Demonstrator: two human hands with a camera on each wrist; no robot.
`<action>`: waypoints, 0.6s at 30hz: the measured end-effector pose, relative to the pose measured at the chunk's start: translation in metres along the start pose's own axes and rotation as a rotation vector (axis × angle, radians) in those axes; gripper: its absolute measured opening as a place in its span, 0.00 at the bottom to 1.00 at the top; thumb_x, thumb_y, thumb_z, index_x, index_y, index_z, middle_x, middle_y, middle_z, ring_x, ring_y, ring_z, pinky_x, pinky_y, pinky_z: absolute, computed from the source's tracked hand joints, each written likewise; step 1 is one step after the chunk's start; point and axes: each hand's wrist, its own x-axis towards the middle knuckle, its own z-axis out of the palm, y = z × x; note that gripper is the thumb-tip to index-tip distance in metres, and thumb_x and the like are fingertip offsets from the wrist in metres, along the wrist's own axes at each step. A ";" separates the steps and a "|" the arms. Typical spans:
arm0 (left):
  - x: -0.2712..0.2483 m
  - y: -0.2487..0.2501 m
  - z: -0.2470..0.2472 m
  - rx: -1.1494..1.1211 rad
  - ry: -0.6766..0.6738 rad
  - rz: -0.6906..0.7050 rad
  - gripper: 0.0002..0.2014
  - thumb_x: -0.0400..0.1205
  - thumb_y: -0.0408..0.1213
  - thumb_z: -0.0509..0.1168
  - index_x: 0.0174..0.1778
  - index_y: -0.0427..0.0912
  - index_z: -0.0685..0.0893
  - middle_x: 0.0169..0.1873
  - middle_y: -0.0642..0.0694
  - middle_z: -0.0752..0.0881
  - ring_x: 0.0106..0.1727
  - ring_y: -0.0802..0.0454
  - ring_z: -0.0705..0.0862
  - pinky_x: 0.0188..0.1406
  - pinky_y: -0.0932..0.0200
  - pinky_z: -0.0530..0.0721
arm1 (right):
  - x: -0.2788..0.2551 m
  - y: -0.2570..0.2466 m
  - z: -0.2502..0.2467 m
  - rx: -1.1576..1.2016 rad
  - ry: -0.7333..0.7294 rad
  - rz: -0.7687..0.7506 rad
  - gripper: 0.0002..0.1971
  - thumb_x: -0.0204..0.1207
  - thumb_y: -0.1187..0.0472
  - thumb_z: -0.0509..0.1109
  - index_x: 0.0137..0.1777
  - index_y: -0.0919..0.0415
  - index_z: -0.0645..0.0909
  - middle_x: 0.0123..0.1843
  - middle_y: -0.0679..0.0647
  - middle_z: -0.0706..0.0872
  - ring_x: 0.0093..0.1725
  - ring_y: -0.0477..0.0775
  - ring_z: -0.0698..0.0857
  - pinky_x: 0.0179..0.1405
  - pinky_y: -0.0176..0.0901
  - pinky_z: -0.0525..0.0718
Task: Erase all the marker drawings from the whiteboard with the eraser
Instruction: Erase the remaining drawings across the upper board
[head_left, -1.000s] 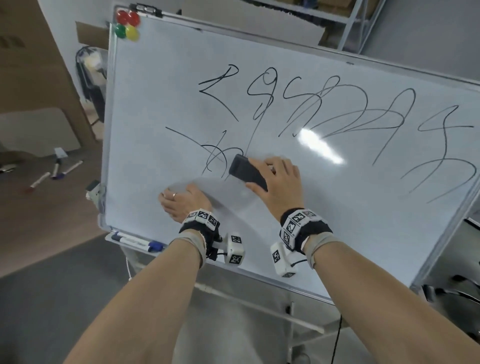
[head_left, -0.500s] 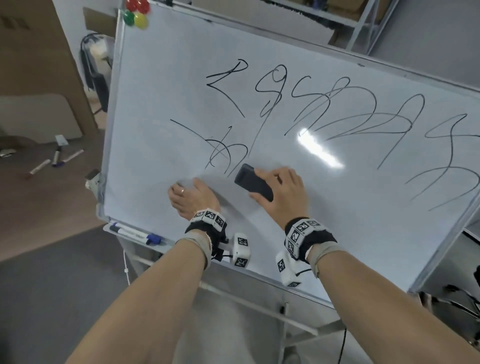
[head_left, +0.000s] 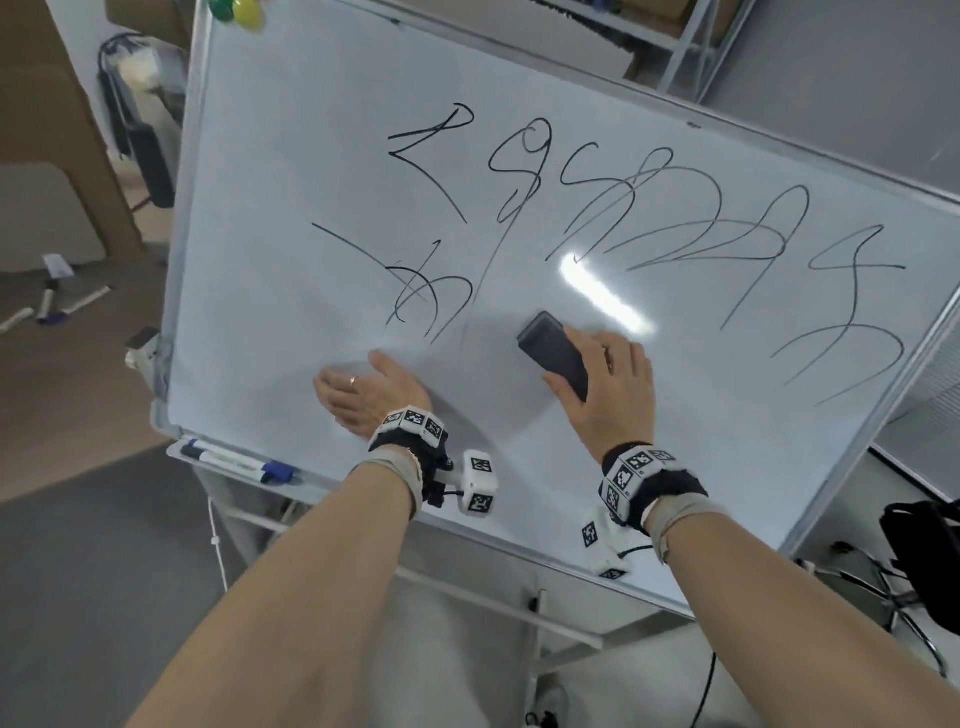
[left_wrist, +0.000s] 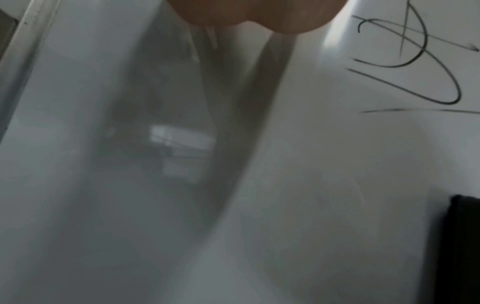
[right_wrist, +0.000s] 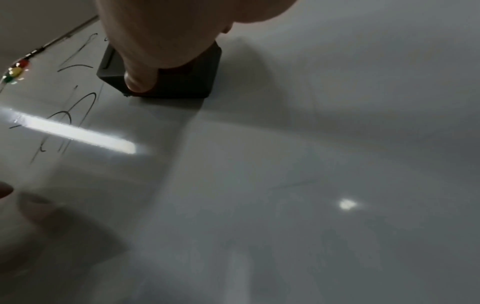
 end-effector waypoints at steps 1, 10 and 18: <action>0.004 0.001 -0.004 0.002 -0.008 -0.009 0.35 0.85 0.52 0.55 0.84 0.34 0.58 0.83 0.40 0.59 0.84 0.42 0.59 0.82 0.45 0.60 | 0.004 -0.006 0.003 0.017 0.007 -0.012 0.27 0.77 0.45 0.74 0.74 0.53 0.77 0.59 0.56 0.78 0.55 0.62 0.76 0.56 0.55 0.77; 0.076 -0.006 -0.061 -0.084 -0.144 -0.070 0.27 0.85 0.49 0.54 0.74 0.34 0.74 0.75 0.37 0.70 0.73 0.38 0.72 0.71 0.45 0.70 | 0.053 -0.128 0.068 0.127 -0.179 -0.339 0.28 0.71 0.40 0.76 0.70 0.47 0.80 0.57 0.52 0.81 0.55 0.59 0.77 0.54 0.53 0.72; 0.087 0.000 -0.079 -0.026 -0.086 -0.099 0.32 0.86 0.50 0.55 0.84 0.39 0.61 0.84 0.43 0.57 0.82 0.40 0.61 0.78 0.42 0.62 | 0.100 -0.124 0.053 0.118 0.051 -0.083 0.26 0.77 0.43 0.70 0.73 0.49 0.74 0.63 0.52 0.80 0.58 0.61 0.76 0.56 0.54 0.72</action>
